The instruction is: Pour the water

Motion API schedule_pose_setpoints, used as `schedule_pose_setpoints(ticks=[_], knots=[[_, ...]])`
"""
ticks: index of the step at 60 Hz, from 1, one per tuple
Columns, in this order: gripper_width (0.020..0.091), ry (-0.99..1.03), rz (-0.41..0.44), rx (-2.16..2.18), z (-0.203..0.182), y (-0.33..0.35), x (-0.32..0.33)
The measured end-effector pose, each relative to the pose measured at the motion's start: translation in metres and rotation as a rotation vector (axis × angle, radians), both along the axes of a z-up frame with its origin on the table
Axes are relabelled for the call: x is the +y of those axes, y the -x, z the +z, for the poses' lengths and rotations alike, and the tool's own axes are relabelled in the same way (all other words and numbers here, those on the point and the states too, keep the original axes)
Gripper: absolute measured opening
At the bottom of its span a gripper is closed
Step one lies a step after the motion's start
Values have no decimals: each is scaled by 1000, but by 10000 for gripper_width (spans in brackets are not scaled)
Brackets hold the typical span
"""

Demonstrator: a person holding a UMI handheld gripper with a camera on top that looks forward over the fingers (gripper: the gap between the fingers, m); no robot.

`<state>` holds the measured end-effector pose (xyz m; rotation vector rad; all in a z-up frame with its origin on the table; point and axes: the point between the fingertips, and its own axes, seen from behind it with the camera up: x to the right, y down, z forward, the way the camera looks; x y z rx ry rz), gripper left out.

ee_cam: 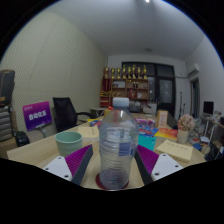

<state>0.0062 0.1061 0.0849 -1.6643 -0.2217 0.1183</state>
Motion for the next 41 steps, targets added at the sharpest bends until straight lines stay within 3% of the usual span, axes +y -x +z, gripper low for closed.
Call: schedule_pose_setpoints(ticks=[7, 28, 41], knots=[[853, -1, 11, 36, 9, -3, -39], [841, -45, -125, 109, 73, -25, -212], [843, -72, -124, 110, 110, -22, -307]])
